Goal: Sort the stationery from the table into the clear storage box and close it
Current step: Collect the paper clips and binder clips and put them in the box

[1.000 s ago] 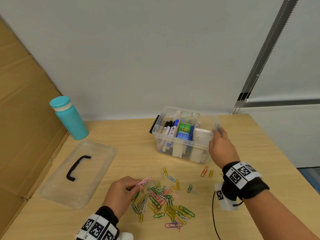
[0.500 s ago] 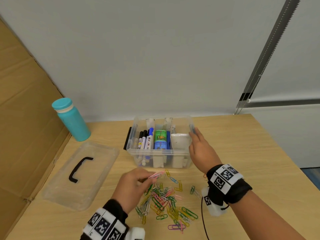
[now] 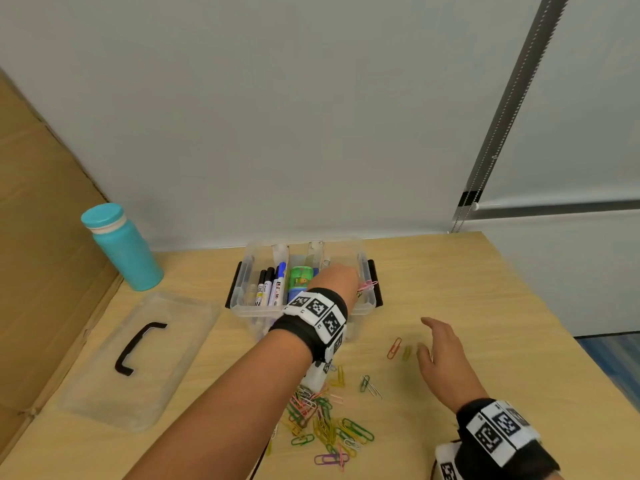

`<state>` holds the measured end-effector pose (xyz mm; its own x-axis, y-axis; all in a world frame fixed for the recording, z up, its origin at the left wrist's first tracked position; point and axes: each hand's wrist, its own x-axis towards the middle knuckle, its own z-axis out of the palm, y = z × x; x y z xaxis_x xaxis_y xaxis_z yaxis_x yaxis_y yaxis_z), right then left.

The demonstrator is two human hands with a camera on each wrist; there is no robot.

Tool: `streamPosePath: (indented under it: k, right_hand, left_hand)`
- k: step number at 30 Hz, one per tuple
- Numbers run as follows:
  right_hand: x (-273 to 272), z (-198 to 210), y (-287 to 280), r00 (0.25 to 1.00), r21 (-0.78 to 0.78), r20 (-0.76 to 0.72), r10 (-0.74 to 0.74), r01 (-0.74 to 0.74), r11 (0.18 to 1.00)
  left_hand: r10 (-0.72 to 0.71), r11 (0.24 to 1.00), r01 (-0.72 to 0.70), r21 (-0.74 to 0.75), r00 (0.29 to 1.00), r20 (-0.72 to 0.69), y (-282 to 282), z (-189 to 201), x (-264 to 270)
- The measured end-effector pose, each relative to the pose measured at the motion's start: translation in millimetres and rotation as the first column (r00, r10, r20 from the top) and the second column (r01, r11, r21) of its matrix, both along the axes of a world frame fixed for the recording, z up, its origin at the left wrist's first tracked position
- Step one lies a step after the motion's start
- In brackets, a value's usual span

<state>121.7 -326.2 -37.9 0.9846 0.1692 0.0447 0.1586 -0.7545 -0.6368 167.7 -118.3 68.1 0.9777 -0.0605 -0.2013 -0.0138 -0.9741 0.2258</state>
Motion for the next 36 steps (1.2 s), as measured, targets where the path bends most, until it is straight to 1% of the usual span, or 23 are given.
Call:
streamPosePath:
  k: [1,3,5,9,11,13,15,16,18,20,23,26,28,30,33,35,36]
  right_hand:
    - [-3,-4,-4,0.999,-0.023,-0.035,0.008,-0.009,1.000]
    - [-9,-10,-8,0.995,-0.051,-0.095,0.020,-0.025,0.998]
    - [-12,-15,-10,0.991,-0.083,-0.128,0.025,-0.036,0.996]
    - [-11,-19,-8,0.982,-0.154,-0.186,0.010,-0.039,0.987]
    - [-7,-18,-4,0.974,-0.191,-0.226,-0.009,-0.035,0.981]
    - [-4,-16,3,0.962,-0.222,-0.272,-0.013,-0.049,0.974]
    - [-2,-17,11,0.952,-0.257,-0.305,0.013,-0.095,0.962]
    - [-3,-18,17,0.947,-0.264,-0.319,0.036,-0.125,0.956]
    - [-5,-20,31,0.939,-0.241,-0.325,0.110,-0.194,0.951]
    - [-11,-23,46,0.927,-0.242,-0.300,0.226,-0.303,0.922]
    - [-24,-27,62,0.879,-0.282,-0.267,0.396,-0.464,0.840]
    - [-38,-27,69,0.824,-0.262,-0.254,0.507,-0.563,0.784]
    - [-44,-24,70,0.799,-0.215,-0.262,0.541,-0.595,0.774]
    - [-47,-18,70,0.788,-0.164,-0.262,0.558,-0.606,0.778]
    - [-47,-5,68,0.823,-0.130,-0.190,0.535,-0.561,0.817]
    - [-50,2,62,0.856,-0.169,-0.157,0.493,-0.515,0.840]
    - [-51,4,59,0.869,-0.196,-0.177,0.462,-0.492,0.849]
  left_hand:
    - [0.008,1.000,-0.008,-0.005,1.000,-0.018,1,-1,1]
    - [0.020,0.999,-0.020,-0.049,1.000,-0.006,7,-2,2]
    - [0.034,0.988,-0.029,-0.149,0.999,0.028,17,-1,-5]
    - [0.057,0.928,0.013,-0.372,0.983,0.177,38,5,-38]
    - [0.104,0.898,0.026,-0.439,0.958,0.269,50,4,-60]
    - [0.149,0.886,0.020,-0.464,0.934,0.325,65,-2,-86]
    - [0.171,0.901,-0.016,-0.433,0.931,0.322,82,-18,-111]
    - [0.173,0.918,-0.045,-0.395,0.940,0.295,91,-30,-122]
    - [0.174,0.949,-0.108,-0.297,0.963,0.205,107,-56,-140]
    - [0.162,0.966,-0.134,-0.219,0.980,0.112,116,-80,-153]
    - [0.097,0.976,-0.084,-0.201,0.993,0.059,110,-97,-160]
    - [0.014,0.982,-0.005,-0.189,0.999,0.049,91,-98,-152]
    - [-0.062,0.990,0.063,-0.127,0.998,0.013,78,-97,-138]
    - [-0.127,0.991,0.124,-0.052,0.990,-0.053,68,-97,-122]
    - [-0.209,0.975,0.217,0.052,0.971,-0.119,62,-100,-105]
    - [-0.227,0.967,0.238,0.088,0.966,-0.125,62,-104,-104]
    - [-0.219,0.968,0.230,0.097,0.969,-0.117,64,-105,-107]
